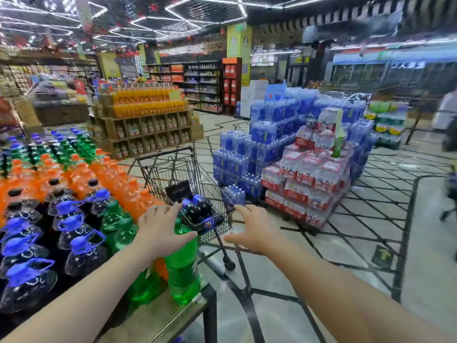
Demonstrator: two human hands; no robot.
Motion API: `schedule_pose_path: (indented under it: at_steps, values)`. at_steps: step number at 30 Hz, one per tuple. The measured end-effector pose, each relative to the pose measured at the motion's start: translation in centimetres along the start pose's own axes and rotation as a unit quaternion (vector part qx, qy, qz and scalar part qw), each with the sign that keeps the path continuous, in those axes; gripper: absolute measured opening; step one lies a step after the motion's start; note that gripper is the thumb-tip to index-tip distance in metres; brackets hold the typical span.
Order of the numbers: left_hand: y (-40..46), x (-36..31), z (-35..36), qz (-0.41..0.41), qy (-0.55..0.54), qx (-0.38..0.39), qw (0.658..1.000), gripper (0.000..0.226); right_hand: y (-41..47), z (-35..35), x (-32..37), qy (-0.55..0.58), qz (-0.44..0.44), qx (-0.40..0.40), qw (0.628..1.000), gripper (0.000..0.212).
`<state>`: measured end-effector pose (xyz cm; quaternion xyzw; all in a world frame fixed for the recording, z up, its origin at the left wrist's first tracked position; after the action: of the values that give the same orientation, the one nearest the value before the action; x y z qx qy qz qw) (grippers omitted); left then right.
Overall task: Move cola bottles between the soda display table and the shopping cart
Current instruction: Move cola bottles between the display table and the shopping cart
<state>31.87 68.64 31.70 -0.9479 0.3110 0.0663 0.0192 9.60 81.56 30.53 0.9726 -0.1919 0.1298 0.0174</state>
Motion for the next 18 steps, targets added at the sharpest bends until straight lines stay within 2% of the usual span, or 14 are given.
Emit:
schedule_pose_path:
  at_steps: [18]
  values:
    - [29.7,-1.5,3.1,-0.038,0.013,0.076,0.996,0.098,27.8,0.0,-9.4,-0.007,0.017,0.066,0.998,0.106]
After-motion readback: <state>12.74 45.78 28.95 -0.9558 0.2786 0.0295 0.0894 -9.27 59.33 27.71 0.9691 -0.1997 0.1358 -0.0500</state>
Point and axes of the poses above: each hand's wrist, its own y-axis towards the middle knuckle, its own z-axis out of the palm, x = y × z, the point moved 1 cm from there along y, towards the middle knuckle, and after that the axes turned 4 degrees about x, right-handed, at the moved point
